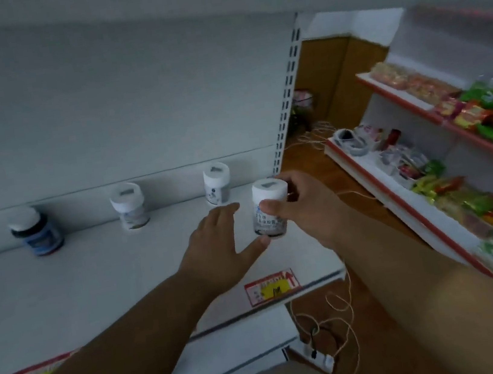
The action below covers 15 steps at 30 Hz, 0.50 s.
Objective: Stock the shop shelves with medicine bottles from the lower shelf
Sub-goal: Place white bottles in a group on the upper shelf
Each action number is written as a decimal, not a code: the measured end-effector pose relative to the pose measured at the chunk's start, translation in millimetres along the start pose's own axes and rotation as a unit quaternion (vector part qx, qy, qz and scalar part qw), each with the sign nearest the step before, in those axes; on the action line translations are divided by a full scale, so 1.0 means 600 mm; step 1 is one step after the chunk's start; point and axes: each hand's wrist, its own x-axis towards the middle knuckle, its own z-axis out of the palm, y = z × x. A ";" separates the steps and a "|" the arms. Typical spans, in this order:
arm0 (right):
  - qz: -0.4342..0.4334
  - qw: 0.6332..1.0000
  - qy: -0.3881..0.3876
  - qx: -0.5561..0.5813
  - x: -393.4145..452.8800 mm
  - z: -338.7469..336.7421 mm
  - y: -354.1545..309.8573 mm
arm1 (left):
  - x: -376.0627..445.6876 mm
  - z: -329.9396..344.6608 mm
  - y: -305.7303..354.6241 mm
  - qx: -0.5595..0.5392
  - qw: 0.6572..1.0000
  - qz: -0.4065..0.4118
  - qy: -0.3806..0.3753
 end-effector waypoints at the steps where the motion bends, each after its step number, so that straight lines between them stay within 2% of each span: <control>1: -0.011 0.999 -0.010 -0.043 0.017 -0.007 0.003 | 0.009 0.003 0.007 0.011 1.000 -0.014 0.017; 4: -0.058 0.988 -0.035 -0.138 0.067 -0.019 0.005 | 0.038 0.011 0.018 0.060 0.995 -0.033 0.078; 7: -0.092 0.979 -0.057 -0.171 0.103 -0.010 0.010 | 0.057 0.012 0.014 0.113 0.987 -0.040 0.109; 10: -0.123 0.973 -0.072 -0.182 0.137 0.001 0.011 | 0.087 0.006 0.004 0.179 0.978 -0.023 0.105; 15: -0.151 0.956 -0.057 -0.246 0.188 0.018 0.024 | 0.127 0.002 -0.018 0.244 0.968 -0.021 0.054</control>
